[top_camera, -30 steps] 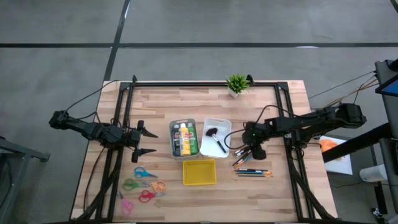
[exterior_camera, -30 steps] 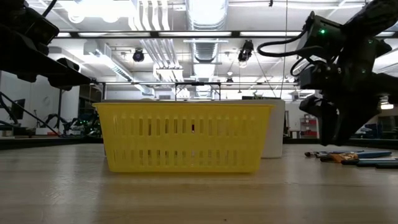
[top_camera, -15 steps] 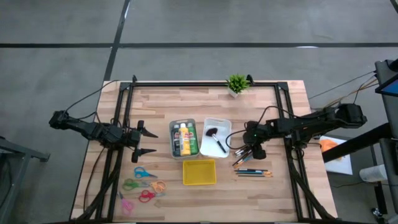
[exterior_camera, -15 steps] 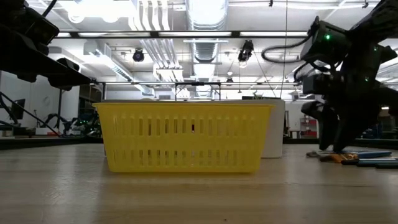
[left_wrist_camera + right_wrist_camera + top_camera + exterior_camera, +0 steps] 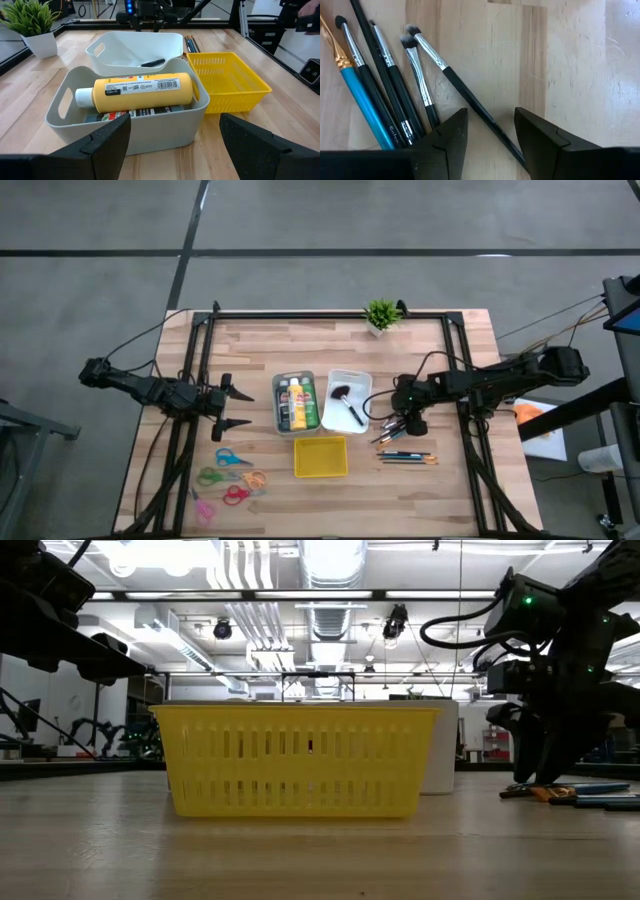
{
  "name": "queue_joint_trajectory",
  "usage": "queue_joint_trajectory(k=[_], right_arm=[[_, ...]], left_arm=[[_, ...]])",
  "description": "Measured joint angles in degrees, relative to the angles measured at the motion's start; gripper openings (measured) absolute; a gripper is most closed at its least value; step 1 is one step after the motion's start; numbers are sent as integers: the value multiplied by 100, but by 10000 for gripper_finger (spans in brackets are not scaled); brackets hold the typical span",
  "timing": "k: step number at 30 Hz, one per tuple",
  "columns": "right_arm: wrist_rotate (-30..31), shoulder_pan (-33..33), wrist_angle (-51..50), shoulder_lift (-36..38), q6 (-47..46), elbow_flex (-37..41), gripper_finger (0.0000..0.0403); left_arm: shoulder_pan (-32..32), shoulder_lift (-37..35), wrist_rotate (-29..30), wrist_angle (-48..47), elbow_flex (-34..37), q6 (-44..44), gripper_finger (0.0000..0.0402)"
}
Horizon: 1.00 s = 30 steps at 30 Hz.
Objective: Pick & Place Paint Supplies
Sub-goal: Put the silver paint brush into the white bin
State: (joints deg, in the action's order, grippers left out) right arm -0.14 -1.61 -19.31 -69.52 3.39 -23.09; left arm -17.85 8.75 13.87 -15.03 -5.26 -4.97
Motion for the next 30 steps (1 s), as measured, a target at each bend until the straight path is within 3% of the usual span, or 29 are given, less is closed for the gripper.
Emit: queue_joint_trajectory(k=[4,15,30], right_arm=[[-2,0,7,0,-5,0,135],[158,0,21,-2,-135,2,16],[203,-4,24,12,-193,2,15]], left_arm=[[0,0,0,0,0,0,306],[2,0,0,0,0,0,306],[1,0,0,0,0,0,306]])
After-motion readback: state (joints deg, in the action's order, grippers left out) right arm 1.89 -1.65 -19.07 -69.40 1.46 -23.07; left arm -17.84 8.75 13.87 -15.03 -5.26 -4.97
